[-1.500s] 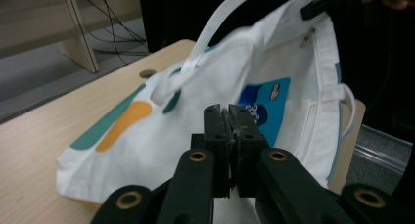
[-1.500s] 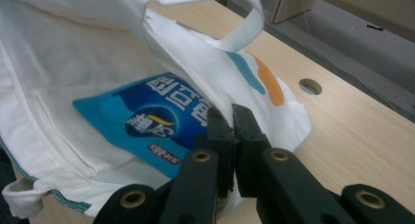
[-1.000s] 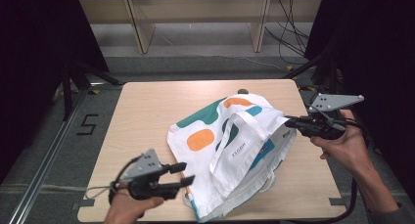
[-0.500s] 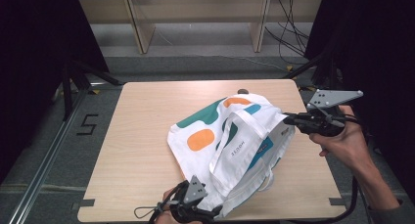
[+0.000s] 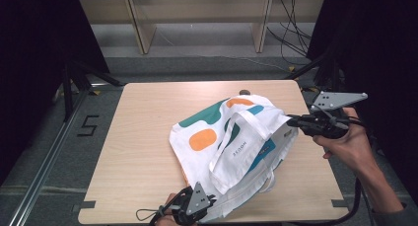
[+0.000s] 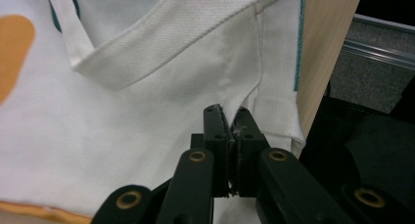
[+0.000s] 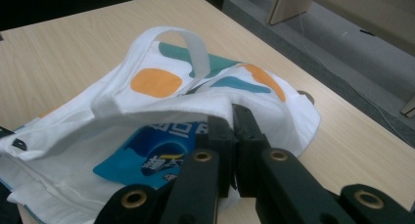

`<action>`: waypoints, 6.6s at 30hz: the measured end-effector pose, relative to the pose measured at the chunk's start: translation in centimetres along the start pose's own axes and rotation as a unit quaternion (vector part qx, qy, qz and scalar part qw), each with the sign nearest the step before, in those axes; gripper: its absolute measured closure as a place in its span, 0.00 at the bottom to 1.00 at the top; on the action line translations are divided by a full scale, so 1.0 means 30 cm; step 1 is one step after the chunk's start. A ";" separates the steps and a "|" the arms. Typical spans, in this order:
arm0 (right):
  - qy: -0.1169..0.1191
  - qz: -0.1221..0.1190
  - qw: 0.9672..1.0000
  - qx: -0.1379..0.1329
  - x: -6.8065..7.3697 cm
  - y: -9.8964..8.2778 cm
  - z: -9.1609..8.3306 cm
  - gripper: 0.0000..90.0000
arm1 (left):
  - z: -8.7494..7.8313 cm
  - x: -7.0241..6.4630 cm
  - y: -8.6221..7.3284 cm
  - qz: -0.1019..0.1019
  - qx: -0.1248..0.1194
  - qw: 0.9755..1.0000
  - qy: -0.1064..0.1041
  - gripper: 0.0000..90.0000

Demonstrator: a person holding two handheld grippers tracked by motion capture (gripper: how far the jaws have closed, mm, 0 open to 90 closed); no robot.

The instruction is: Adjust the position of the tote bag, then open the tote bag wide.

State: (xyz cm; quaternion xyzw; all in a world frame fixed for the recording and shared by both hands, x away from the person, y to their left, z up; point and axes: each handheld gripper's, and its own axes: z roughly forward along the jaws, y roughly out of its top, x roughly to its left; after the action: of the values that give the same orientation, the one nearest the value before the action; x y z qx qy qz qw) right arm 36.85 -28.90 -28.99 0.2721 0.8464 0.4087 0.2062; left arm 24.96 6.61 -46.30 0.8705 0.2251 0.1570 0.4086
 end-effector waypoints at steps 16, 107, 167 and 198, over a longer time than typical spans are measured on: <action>-0.005 0.016 0.999 -0.046 -0.014 0.046 -0.110 0.99 | -0.425 0.217 0.212 -0.085 -0.143 0.985 -0.049 0.97; -0.006 0.124 0.992 0.035 -0.275 -0.034 0.229 0.99 | -0.006 0.734 0.196 -0.223 -0.035 0.973 -0.049 0.96; 0.115 0.098 0.988 0.036 -0.018 -0.154 0.302 0.48 | 0.050 0.551 0.164 -0.191 -0.031 0.975 -0.106 0.42; 0.145 0.052 0.976 0.155 0.103 -0.362 0.498 1.00 | 0.249 0.430 -0.020 -0.129 0.044 0.985 -0.105 0.83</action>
State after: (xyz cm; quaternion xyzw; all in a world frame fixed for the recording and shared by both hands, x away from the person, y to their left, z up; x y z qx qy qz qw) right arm 39.86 -23.92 -46.80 0.2821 0.9052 0.3176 0.0148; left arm 39.18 8.89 -50.22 0.8630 0.2977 0.0011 0.4083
